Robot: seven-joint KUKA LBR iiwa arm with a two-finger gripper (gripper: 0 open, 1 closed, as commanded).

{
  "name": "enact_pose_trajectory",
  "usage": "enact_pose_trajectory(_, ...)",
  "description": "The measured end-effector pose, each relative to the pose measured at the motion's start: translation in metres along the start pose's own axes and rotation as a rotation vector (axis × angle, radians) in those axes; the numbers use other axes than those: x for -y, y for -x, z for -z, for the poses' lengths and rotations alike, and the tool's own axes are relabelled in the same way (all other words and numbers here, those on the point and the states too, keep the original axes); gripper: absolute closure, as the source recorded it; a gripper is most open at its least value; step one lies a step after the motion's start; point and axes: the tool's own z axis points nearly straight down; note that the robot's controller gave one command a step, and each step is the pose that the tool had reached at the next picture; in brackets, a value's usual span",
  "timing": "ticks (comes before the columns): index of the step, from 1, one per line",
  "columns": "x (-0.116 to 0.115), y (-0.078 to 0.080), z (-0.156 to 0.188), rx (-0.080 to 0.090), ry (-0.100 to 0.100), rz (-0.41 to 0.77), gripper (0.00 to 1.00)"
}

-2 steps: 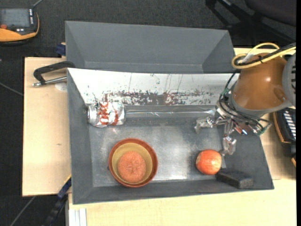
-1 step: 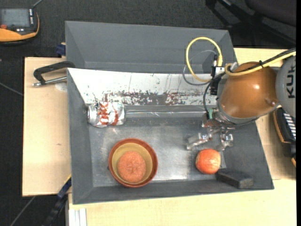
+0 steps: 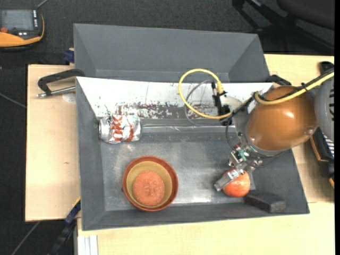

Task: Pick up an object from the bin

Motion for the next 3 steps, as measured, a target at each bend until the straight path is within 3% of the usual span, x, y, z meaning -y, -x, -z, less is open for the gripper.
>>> enact_pose_trajectory(1, 0.0005, -0.0005, 0.0003, 0.000, -0.002, -0.002, 1.00)
enact_pose_trajectory(2, 0.0005, -0.0004, 0.0003, 0.000, -0.002, -0.002, 0.00)
enact_pose_trajectory(3, 0.0007, -0.0003, 0.0004, 0.000, -0.003, -0.002, 1.00)
